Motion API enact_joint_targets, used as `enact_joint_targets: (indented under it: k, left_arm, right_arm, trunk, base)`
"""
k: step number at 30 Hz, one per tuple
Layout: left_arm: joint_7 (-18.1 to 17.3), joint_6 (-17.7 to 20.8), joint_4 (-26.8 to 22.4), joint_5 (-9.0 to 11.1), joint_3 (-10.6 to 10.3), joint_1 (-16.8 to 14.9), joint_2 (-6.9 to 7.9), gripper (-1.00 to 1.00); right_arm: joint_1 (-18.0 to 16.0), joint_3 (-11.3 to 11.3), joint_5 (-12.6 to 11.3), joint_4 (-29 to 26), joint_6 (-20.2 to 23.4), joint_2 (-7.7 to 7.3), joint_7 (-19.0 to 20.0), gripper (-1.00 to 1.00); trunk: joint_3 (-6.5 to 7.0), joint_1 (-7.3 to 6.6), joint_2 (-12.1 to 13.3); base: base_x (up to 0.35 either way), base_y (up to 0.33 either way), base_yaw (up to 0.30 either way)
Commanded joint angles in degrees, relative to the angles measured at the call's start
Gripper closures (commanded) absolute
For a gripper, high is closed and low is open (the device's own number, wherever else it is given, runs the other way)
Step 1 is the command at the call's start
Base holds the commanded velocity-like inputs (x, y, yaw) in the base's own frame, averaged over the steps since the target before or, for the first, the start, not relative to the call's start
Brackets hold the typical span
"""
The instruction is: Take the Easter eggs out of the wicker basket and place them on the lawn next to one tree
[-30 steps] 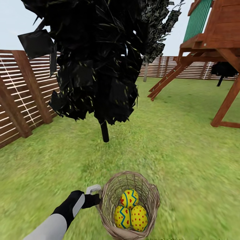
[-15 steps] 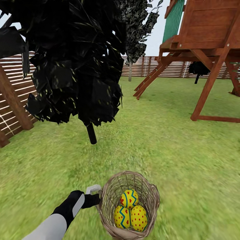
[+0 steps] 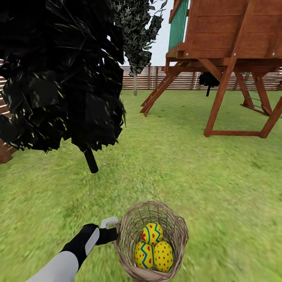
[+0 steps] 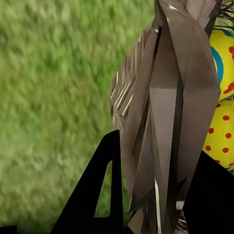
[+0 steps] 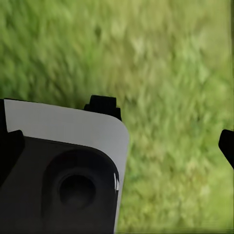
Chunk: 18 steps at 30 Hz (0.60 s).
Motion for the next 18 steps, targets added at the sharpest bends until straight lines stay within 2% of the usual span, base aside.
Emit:
enact_joint_targets:
  k: [1, 15, 18]
  left_arm:
    - [-0.09, 0.44, -0.12, 0.71, 0.38, -0.01, -0.04, 1.00]
    - [-0.18, 0.38, -0.10, 0.71, 0.29, -0.01, 0.14, 1.00]
    - [-0.18, 0.37, -0.07, 0.71, 0.29, -0.01, 0.14, 1.00]
  right_arm:
    - [-0.08, -0.49, 0.37, 0.18, -0.31, -0.04, 0.14, -1.00]
    - [-0.08, -0.48, 0.45, 0.10, -0.31, -0.07, 0.14, -1.00]
    - [-0.08, -0.48, 0.45, 0.02, -0.31, -0.09, 0.14, -1.00]
  trunk:
    - [-0.05, 0.00, -0.03]
    - [-0.07, 0.00, -0.03]
    - [-0.21, 0.00, -0.03]
  base:
    - [0.000, 0.000, -0.288]
    - [0.000, 0.000, -0.286]
    - [0.000, 0.000, -0.086]
